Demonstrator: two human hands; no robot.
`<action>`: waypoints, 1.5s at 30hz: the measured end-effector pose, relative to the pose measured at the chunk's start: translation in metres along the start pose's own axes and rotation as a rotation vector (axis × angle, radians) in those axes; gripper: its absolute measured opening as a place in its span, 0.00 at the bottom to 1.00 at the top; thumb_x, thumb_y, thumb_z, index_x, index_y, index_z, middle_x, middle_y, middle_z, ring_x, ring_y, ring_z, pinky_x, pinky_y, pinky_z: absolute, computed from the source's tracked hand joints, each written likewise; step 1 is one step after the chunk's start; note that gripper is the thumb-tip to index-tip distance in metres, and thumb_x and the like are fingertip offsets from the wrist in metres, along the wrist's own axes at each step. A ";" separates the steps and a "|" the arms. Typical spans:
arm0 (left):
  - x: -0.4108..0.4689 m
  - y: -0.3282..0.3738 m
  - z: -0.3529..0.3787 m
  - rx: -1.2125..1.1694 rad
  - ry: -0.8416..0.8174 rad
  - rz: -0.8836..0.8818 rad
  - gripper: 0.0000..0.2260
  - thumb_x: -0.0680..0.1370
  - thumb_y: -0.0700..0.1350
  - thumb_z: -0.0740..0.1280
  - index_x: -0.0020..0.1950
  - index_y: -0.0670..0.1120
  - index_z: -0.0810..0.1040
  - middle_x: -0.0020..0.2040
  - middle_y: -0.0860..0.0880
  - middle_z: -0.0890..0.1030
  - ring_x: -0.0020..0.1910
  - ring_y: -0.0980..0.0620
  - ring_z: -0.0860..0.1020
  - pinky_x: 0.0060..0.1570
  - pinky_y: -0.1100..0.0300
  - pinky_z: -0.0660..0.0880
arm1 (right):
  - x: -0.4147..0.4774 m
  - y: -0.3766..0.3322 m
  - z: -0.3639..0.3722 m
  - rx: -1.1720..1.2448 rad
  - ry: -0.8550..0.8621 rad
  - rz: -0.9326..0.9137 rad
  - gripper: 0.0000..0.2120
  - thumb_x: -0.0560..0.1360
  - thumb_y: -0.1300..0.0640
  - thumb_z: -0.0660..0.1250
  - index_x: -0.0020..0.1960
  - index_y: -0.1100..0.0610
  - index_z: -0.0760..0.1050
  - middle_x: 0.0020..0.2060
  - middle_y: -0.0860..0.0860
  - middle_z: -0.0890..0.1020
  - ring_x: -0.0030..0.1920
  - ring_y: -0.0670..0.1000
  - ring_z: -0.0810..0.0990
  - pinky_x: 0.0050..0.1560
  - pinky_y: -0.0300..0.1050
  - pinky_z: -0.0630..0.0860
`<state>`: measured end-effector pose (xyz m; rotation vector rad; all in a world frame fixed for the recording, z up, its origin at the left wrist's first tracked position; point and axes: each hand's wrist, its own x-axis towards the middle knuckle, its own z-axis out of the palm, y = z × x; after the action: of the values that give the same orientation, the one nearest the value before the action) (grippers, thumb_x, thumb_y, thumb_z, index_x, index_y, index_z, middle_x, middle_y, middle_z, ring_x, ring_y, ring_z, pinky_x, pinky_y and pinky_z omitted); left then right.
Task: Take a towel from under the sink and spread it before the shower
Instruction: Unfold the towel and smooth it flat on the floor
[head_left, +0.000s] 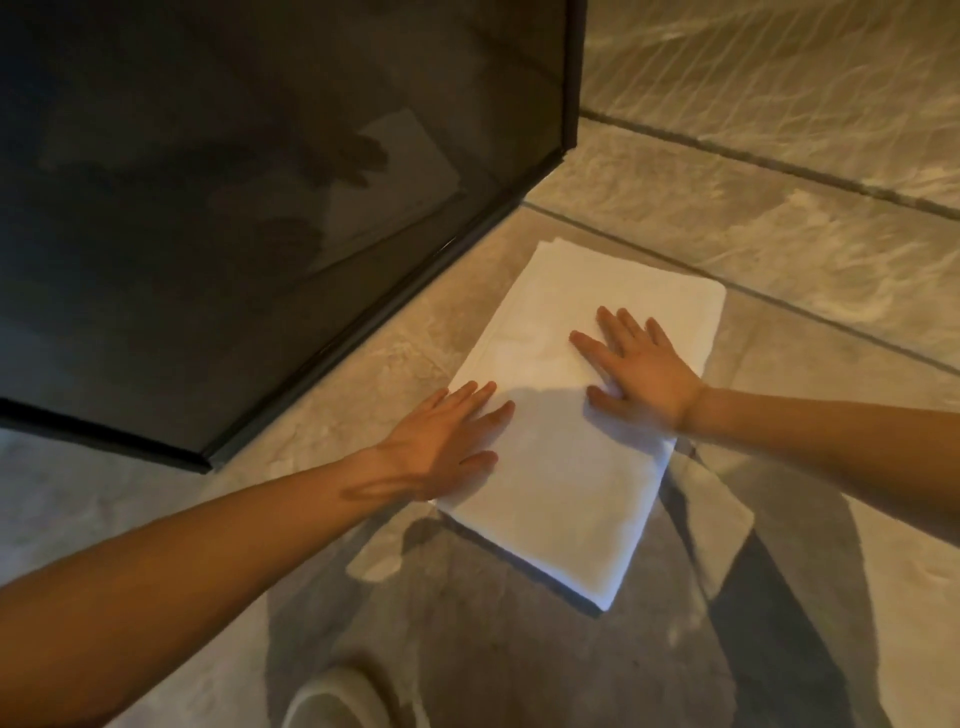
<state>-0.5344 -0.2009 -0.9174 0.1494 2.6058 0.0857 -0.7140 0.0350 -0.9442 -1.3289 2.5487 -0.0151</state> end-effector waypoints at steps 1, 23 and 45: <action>0.000 -0.002 0.002 0.022 0.031 0.031 0.30 0.81 0.64 0.48 0.79 0.58 0.41 0.80 0.51 0.41 0.78 0.50 0.41 0.67 0.59 0.27 | -0.003 -0.006 0.002 0.028 0.048 0.028 0.35 0.79 0.39 0.54 0.80 0.48 0.45 0.79 0.61 0.46 0.78 0.64 0.44 0.74 0.63 0.45; 0.053 -0.025 0.034 -0.055 0.357 0.267 0.28 0.82 0.60 0.46 0.80 0.54 0.43 0.81 0.49 0.44 0.78 0.53 0.38 0.76 0.54 0.36 | -0.005 -0.054 0.037 0.099 0.158 0.301 0.34 0.77 0.35 0.46 0.80 0.46 0.43 0.79 0.59 0.48 0.77 0.64 0.41 0.73 0.67 0.40; 0.009 -0.061 0.035 -0.539 0.450 0.044 0.24 0.79 0.55 0.64 0.74 0.52 0.67 0.73 0.54 0.64 0.72 0.55 0.59 0.69 0.62 0.55 | 0.036 -0.116 0.024 0.127 0.185 0.295 0.28 0.80 0.38 0.39 0.79 0.43 0.46 0.79 0.52 0.51 0.78 0.60 0.44 0.75 0.62 0.40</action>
<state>-0.5299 -0.2587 -0.9571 -0.0109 2.9041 0.9195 -0.6351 -0.0586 -0.9603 -0.9345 2.8205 -0.2482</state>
